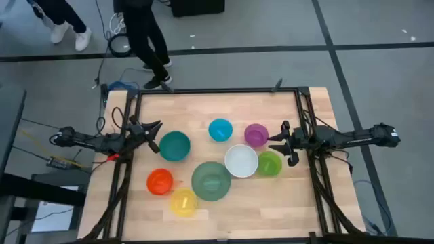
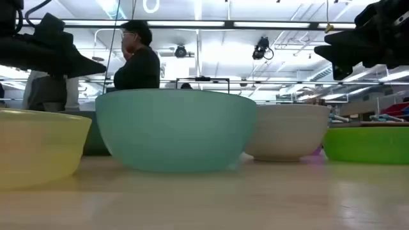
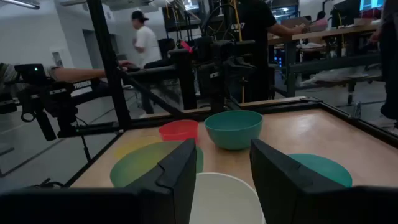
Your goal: Nest bowls inside each other
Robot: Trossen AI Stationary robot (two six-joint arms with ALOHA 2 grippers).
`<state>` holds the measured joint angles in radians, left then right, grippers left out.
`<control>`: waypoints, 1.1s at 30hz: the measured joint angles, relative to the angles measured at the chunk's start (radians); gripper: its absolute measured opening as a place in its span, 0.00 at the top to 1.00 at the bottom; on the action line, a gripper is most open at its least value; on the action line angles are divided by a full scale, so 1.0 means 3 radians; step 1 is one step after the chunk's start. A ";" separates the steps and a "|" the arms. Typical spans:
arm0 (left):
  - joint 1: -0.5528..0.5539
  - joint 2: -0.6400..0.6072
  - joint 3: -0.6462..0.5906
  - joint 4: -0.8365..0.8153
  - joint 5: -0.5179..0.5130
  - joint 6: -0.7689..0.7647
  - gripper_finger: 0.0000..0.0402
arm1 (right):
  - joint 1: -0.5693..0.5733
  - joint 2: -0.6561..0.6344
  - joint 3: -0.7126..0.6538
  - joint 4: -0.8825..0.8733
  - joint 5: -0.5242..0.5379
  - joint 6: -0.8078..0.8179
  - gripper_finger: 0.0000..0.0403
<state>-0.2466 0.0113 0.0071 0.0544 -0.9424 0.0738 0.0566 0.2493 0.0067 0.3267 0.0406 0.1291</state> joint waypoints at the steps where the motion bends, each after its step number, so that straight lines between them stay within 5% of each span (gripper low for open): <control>1: 0.0000 0.0000 0.0000 0.0000 0.0000 0.0000 0.84 | 0.0000 0.0000 0.0000 0.0000 0.0000 -0.0001 0.65; 26: 0.0000 0.0001 0.0000 0.0000 0.0000 0.0000 0.84 | 0.0000 0.0001 0.0001 0.0001 0.0001 0.0000 0.65; 33: 0.0020 0.0001 0.0000 0.0049 -0.0023 0.0775 0.84 | 0.0000 0.0001 0.0001 0.0322 0.0053 0.0056 0.65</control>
<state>-0.2405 0.0116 0.0071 0.0690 -0.9492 0.3062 0.0566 0.2497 0.0070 0.4234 0.0566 0.1461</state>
